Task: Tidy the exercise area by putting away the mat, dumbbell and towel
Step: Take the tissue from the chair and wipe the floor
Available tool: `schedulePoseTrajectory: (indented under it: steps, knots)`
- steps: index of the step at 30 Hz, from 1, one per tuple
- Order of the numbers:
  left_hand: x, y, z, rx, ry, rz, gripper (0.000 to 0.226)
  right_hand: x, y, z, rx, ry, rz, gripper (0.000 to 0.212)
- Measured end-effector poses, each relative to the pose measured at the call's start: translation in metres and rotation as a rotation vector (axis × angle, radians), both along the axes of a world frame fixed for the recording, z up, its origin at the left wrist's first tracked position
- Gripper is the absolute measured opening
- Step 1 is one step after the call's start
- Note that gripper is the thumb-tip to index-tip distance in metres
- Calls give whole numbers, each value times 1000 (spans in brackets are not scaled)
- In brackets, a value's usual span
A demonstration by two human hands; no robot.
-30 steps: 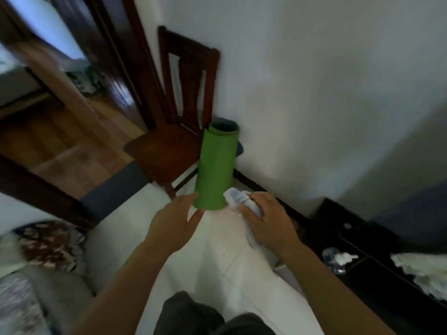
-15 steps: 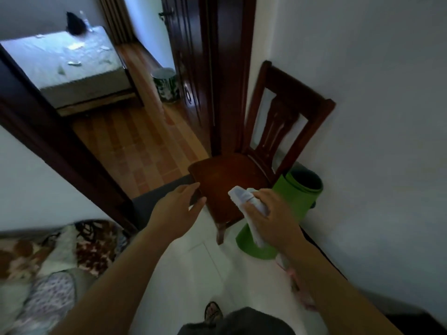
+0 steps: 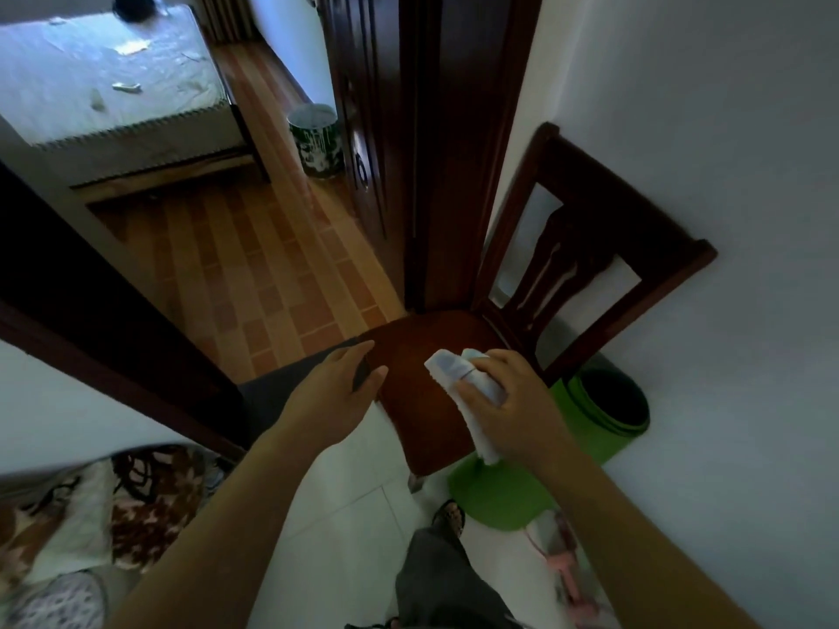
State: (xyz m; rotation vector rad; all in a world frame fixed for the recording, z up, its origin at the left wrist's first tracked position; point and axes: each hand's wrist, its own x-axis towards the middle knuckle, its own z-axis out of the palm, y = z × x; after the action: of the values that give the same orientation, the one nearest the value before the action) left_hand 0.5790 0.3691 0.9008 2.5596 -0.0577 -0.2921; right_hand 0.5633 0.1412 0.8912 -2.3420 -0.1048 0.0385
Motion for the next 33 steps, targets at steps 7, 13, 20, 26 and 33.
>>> schedulePoseTrajectory:
  steps: [7,13,20,26,33]
  knots:
    - [104,-7,2,94,-14,-54,49,108,-8,-15,44,55,-47,42]
    - [174,-2,2,101,15,-77,52,174,-2,-22,63,72,-38,36]
    - [280,-24,-16,51,84,-313,50,229,-5,-34,1,134,-233,38]
    - [377,-51,-46,35,188,-634,56,273,-2,-38,-149,167,-441,34]
    - [451,-75,-89,104,156,-871,56,294,7,-77,-95,197,-745,30]
